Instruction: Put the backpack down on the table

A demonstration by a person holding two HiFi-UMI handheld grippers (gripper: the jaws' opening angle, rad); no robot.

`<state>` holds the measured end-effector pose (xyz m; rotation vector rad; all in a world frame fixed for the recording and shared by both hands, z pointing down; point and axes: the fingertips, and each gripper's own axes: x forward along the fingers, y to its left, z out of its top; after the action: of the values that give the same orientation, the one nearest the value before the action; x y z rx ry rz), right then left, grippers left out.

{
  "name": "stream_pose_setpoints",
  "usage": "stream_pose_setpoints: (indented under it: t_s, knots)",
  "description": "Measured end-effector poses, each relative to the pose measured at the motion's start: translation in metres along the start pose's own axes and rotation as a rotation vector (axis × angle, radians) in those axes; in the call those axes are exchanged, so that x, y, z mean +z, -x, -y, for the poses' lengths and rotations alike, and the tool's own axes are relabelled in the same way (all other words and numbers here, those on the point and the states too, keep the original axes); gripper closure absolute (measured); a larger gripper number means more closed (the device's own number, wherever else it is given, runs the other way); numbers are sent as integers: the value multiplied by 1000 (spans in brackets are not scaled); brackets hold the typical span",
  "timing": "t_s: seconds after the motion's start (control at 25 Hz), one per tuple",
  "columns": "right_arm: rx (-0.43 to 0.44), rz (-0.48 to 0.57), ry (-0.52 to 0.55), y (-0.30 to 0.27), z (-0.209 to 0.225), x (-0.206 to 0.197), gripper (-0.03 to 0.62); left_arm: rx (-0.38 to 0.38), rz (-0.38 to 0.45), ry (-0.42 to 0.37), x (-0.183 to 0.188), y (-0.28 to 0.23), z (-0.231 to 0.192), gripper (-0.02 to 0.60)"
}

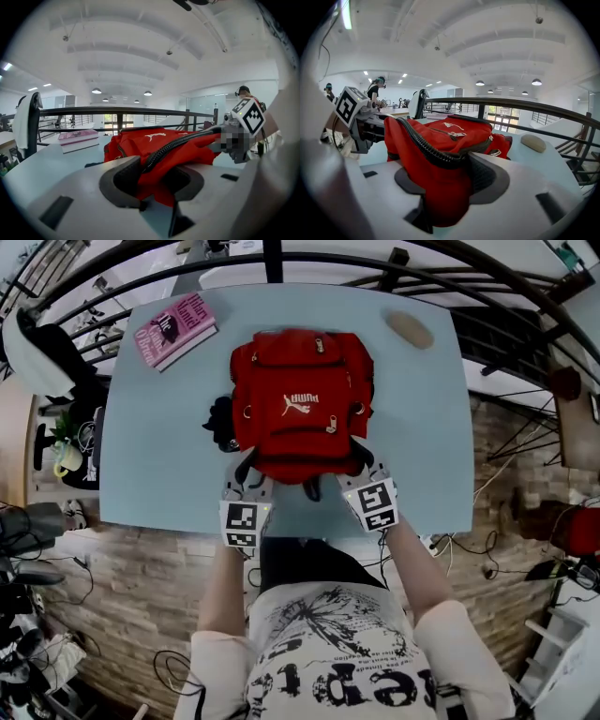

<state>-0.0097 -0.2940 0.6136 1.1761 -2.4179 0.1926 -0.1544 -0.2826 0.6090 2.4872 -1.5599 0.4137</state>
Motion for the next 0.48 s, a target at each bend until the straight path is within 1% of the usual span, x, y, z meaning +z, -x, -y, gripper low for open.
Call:
stream_pose_setpoints:
  t_s: [0.16, 0.28, 0.32, 0.36, 0.4, 0.44, 0.48]
  knots:
    - [-9, -6, -8, -1, 1, -17, 376, -9, 31, -4, -10, 1, 5, 459]
    - [-14, -13, -32, -1, 2, -26, 344, 21, 61, -9, -13, 3, 4, 433]
    - [-17, -14, -36, 0, 3, -27, 331, 33, 59, -7, -16, 5, 5, 413]
    - [-20, -16, -39, 2, 4, -28, 319, 42, 52, -4, -19, 6, 5, 362]
    - [-22, -20, -42, 4, 5, -30, 296, 47, 43, -2, -22, 9, 6, 325]
    - [-21, -26, -44, 7, 6, -31, 271, 51, 35, -1, -25, 12, 6, 313]
    - [-18, -33, -44, 10, 5, -32, 260, 52, 29, 0, -28, 16, 8, 307]
